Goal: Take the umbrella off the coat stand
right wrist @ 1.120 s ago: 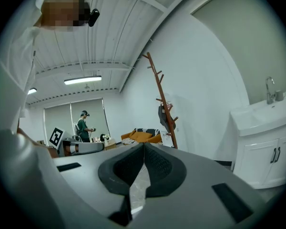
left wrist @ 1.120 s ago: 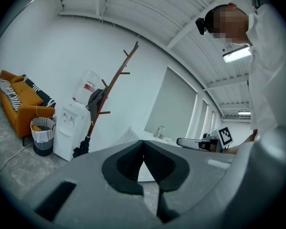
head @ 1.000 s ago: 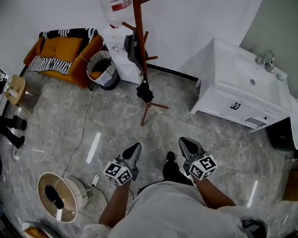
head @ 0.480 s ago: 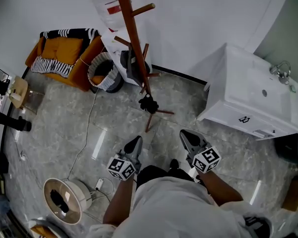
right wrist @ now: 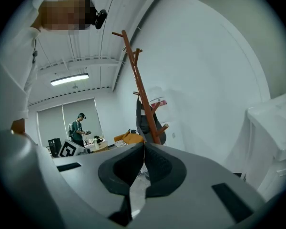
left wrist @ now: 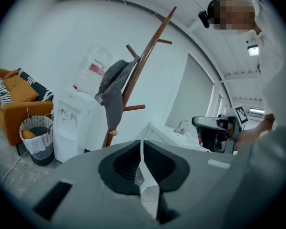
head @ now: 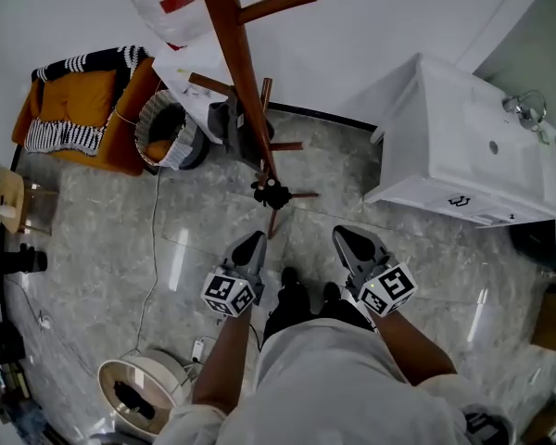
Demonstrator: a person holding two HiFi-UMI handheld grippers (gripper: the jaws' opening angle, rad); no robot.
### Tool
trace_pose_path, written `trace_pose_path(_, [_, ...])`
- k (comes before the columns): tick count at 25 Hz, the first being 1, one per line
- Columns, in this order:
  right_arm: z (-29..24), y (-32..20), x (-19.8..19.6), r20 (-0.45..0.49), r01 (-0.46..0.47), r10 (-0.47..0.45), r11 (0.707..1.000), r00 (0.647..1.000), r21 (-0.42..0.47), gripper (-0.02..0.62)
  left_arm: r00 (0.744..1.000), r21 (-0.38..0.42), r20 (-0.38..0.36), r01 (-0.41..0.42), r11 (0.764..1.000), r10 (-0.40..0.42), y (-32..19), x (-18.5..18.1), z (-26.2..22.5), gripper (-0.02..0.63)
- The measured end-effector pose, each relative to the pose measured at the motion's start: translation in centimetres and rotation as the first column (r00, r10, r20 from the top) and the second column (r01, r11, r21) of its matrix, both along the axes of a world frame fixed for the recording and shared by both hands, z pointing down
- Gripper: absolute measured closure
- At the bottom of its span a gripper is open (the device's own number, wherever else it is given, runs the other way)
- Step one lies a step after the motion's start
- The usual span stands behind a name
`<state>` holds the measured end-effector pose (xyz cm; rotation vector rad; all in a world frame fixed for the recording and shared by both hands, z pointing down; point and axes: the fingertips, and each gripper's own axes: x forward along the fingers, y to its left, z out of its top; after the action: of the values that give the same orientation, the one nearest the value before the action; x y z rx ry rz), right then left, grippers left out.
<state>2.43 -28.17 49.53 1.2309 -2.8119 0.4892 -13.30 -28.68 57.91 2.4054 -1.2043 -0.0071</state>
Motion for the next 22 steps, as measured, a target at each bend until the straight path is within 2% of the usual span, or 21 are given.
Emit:
trace_pose_path(3, [0.9, -1.1, -0.2, -0.022, -0.021, 0.021, 1.000, 1.000, -0.006, 0.581, 0.999, -0.002, 0.023, -0.034, 0.999, 0.034, -2.7, 0.0, 1.6, 0.594])
trace_pose_path(7, [1.9, -2.0, 0.0, -0.035, -0.064, 0.063, 0.998, 0.997, -0.028, 0.581, 0.996, -0.043, 0.055, -0.062, 0.997, 0.064, -5.2, -0.1, 5.0, 0.592])
trace_pose_path(13, [1.7, -2.7, 0.4, 0.000, -0.082, 0.082, 0.996, 0.997, -0.026, 0.581, 0.991, -0.082, 0.122, -0.037, 0.996, 0.047, -9.4, -0.4, 10.6, 0.585])
trace_pose_path(16, [2.5, -3.1, 0.6, -0.003, -0.056, 0.056, 0.998, 0.998, -0.043, 0.580, 0.990, -0.104, 0.139, -0.023, 0.994, 0.037, -11.3, 0.0, 12.6, 0.498])
trace_pose_path(19, [3.3, -3.9, 0.9, -0.016, -0.025, 0.025, 0.999, 1.000, -0.045, 0.581, 0.987, -0.118, 0.160, -0.003, 0.993, 0.022, -12.9, 0.5, 14.4, 0.471])
trace_pose_path(22, [3.8, -4.5, 1.5, -0.013, -0.020, 0.019, 0.998, 1.000, -0.051, 0.581, 0.982, -0.134, 0.190, 0.018, 0.991, 0.007, -14.0, 1.0, 16.1, 0.403])
